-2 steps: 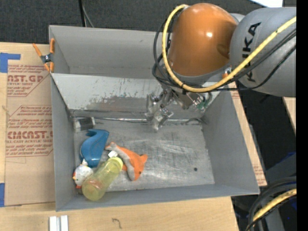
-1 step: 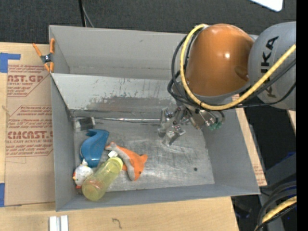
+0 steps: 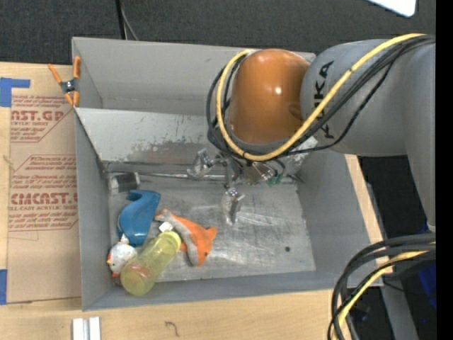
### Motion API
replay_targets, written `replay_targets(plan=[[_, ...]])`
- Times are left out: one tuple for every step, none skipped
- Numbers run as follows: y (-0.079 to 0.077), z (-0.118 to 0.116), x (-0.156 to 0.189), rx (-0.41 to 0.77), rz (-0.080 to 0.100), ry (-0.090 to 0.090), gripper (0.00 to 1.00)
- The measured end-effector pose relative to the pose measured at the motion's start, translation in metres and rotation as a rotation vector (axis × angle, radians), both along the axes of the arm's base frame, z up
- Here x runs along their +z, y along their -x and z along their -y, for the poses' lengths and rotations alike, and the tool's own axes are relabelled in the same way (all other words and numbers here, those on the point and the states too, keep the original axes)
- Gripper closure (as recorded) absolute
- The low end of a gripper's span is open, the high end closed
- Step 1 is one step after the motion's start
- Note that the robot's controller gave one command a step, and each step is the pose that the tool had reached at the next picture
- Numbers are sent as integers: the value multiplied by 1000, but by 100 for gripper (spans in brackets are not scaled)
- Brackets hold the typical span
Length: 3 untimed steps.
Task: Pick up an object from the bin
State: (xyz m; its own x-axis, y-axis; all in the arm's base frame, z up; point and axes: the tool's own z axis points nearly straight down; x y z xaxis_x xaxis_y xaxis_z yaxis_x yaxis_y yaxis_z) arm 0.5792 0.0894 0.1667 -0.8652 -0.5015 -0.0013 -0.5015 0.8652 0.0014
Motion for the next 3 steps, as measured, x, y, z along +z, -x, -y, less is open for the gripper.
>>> replay_targets(plan=[[-1,0,1,-1,2,0,0],[14,-10,-32,79,7,1,0],[24,-21,-80,254,4,1,0]])
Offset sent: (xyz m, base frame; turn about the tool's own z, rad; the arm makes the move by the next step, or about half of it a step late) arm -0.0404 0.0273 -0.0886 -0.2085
